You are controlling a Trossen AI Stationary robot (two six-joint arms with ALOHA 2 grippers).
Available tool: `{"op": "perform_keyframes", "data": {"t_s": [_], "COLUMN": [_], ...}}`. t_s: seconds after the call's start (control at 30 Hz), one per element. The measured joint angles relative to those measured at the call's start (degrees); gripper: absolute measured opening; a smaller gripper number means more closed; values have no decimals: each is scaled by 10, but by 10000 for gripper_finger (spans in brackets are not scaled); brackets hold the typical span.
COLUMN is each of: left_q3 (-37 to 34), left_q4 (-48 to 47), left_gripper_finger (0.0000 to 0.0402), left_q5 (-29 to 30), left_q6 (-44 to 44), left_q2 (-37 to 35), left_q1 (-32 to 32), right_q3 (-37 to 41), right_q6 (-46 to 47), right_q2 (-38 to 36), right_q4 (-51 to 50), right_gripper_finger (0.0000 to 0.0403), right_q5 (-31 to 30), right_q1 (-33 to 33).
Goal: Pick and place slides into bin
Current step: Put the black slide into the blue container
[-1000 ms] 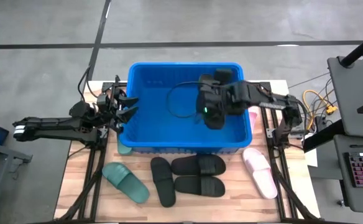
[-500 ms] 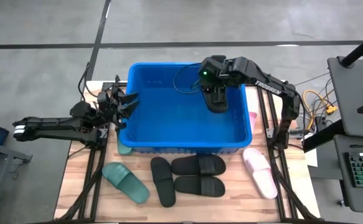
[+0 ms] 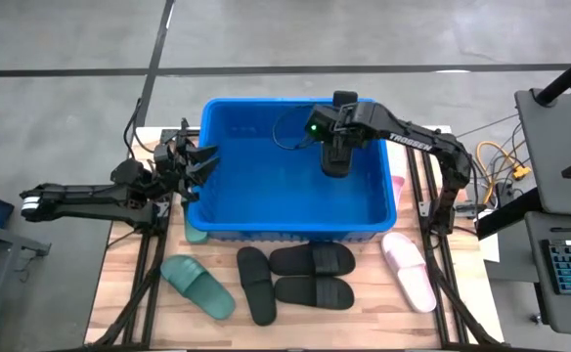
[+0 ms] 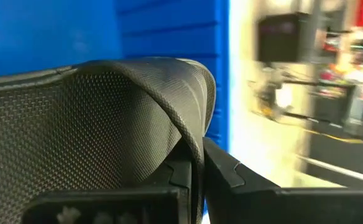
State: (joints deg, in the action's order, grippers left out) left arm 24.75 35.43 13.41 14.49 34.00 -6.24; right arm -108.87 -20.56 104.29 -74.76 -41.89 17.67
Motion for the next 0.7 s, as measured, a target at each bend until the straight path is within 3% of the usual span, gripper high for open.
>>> {"op": "perform_keyframes", "data": {"t_s": [0.07,0.37,0.7], "left_q3": [0,0,0], "left_q4": [0,0,0], "left_gripper_finger": [185,185,185], "left_q5": [0,0,4], "left_q6": [-4,-4,-4], "left_q2": [0,2,5], "left_q1": [0,0,0], "right_q3": [23,120,249], "right_q6": [0,9,-106], "right_q2": [0,0,-2], "right_q4": [22,52,175], "right_gripper_finger": [11,11,11], "right_q5": [-27,-39,-46], "right_q1": [-6,-7,-6]}}
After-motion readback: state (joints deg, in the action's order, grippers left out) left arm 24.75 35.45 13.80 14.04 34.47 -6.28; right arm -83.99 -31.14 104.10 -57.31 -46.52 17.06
